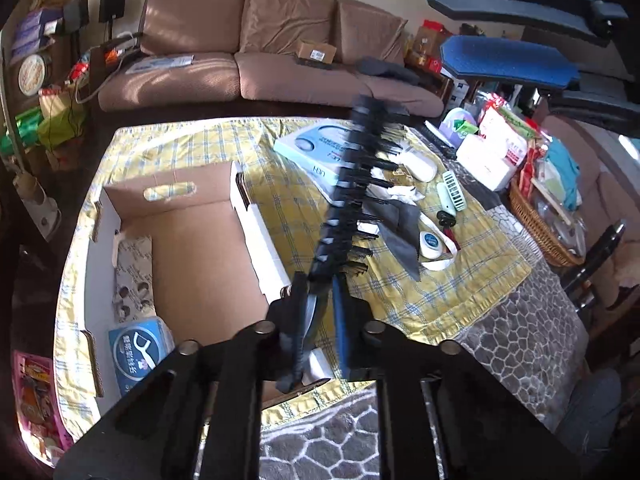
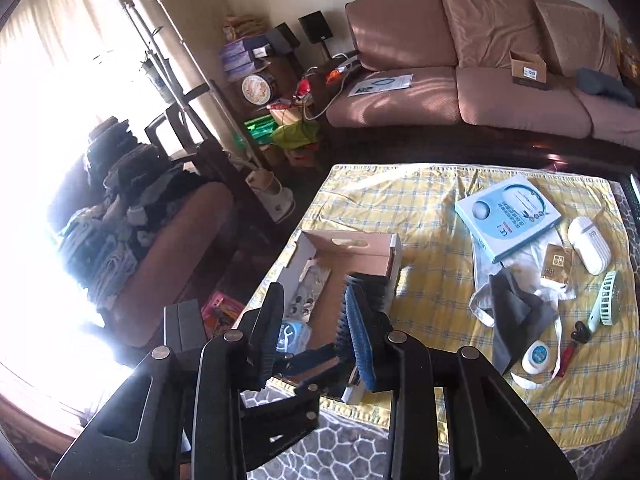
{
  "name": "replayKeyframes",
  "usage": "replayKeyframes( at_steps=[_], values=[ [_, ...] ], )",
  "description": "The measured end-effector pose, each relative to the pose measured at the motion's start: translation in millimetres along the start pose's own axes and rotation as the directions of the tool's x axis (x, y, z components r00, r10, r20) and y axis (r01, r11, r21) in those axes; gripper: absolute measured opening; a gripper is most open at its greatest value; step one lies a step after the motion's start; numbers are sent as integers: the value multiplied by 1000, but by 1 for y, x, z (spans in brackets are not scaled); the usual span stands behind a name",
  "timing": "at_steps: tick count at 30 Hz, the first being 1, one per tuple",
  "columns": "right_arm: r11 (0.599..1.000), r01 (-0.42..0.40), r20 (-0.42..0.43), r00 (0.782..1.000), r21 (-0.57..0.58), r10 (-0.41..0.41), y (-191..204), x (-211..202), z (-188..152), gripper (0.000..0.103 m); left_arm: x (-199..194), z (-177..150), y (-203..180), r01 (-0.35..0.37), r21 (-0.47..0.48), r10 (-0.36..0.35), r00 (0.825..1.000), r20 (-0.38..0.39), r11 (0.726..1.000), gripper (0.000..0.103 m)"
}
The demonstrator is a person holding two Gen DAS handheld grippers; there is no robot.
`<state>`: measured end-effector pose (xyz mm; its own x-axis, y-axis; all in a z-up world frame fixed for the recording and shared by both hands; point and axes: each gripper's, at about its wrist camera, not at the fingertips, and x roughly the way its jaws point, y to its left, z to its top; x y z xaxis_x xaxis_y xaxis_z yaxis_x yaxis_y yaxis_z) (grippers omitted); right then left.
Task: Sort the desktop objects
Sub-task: 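Carry the hairbrush with the right gripper into the box and release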
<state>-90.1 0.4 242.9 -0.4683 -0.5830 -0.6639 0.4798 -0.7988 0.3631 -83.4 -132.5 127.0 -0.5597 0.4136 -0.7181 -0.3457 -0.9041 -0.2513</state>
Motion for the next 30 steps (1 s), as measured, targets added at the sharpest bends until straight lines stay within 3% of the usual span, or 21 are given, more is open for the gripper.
replayKeyframes(
  at_steps=[5, 7, 9, 11, 13, 14, 17, 20, 23, 27, 30],
  values=[
    [996, -8, -57, 998, 86, 13, -20, 37, -13, 35, 3, -9, 28, 7, -93, -9, 1000, -17, 996, 7],
    [991, 16, -86, 996, 135, -4, -39, 48, -23, 36, 2, -11, 30, -8, -73, 5, 999, -34, 997, 7],
    [981, 61, -114, 993, 183, -41, -63, 59, -35, 46, 0, -13, 33, -21, -68, 18, 999, -43, 997, 13],
    [970, 108, -131, 988, 219, -81, -85, 68, -46, 49, -3, -13, 36, -28, -59, 26, 999, -47, 998, 21],
    [955, 151, -149, 982, 254, -116, -106, 75, -57, 50, -2, -12, 37, -29, -43, 26, 998, -60, 999, 22],
    [943, 153, -157, 981, 296, -110, -117, 77, -64, 56, -1, -11, 37, -28, -34, 25, 998, -65, 999, 22],
    [882, 105, -164, 986, 460, -31, -145, 84, -89, 63, 6, -10, 37, -12, -26, 9, 996, -92, 1000, 22],
    [770, -18, -107, 988, 638, 112, -166, 97, -116, 63, 11, -9, 33, -4, -2, 4, 994, -105, 1000, 28],
    [661, -91, -46, 981, 745, 187, -174, 113, -134, 63, 20, -11, 29, -15, 19, 17, 991, -134, 1000, 30],
    [574, -117, 38, 988, 811, 147, -180, 121, -144, 63, 26, -16, 27, 1, 32, 5, 987, -160, 999, 28],
    [560, -124, 67, 990, 819, 120, -181, 120, -144, 59, 35, -19, 26, 22, 30, -15, 980, -199, 999, 25]
  ],
)
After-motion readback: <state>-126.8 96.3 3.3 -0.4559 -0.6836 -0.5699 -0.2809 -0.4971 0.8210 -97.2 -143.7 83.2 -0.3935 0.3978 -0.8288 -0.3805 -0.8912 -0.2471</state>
